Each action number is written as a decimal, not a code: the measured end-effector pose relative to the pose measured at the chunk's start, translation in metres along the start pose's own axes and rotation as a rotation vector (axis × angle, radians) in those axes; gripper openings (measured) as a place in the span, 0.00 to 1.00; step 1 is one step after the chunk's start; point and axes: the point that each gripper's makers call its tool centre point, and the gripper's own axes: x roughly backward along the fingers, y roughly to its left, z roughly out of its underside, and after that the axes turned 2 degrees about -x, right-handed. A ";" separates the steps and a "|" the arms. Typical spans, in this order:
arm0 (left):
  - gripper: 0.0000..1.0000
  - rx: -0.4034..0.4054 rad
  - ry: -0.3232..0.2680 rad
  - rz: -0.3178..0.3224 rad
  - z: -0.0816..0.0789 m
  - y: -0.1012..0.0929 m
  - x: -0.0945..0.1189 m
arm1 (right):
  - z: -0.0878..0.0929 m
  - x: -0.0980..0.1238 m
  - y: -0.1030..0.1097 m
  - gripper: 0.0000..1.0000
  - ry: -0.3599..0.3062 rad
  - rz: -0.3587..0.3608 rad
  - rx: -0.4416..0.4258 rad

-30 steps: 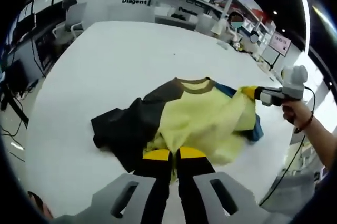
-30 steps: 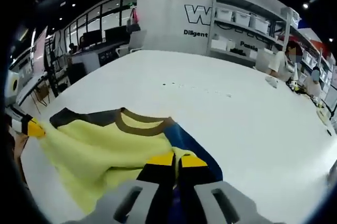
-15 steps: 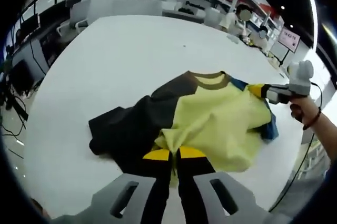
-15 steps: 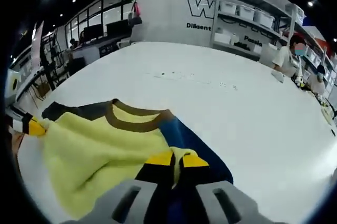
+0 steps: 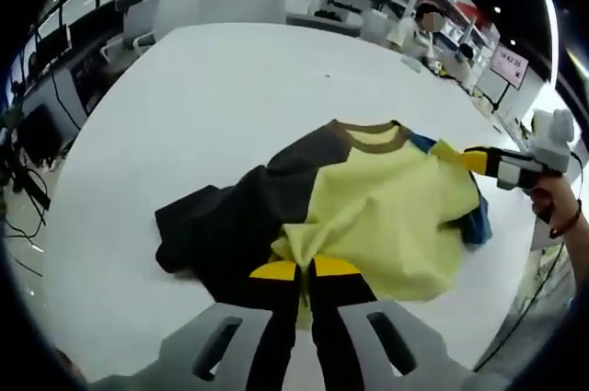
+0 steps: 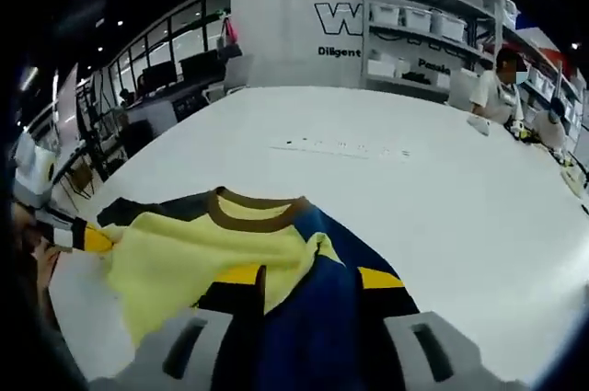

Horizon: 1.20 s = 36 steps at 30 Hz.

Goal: Fold the garment on the visible template until the final outline fits inside the template.

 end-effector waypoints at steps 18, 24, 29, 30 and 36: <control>0.03 0.000 0.005 0.000 0.001 0.004 -0.002 | 0.040 0.030 0.059 0.35 0.072 -0.161 0.069; 0.03 -0.013 0.013 -0.003 0.003 0.005 -0.002 | 0.057 0.028 0.067 0.27 0.092 -0.202 0.143; 0.03 -0.014 0.016 -0.005 0.002 0.005 -0.002 | 0.059 0.024 0.068 0.17 0.071 -0.219 0.195; 0.04 -0.014 0.015 -0.005 0.003 0.005 -0.002 | 0.059 0.022 0.069 0.15 0.065 -0.227 0.208; 0.03 -0.009 0.016 0.000 0.005 0.004 0.000 | 0.063 0.015 0.064 0.01 0.073 -0.222 0.251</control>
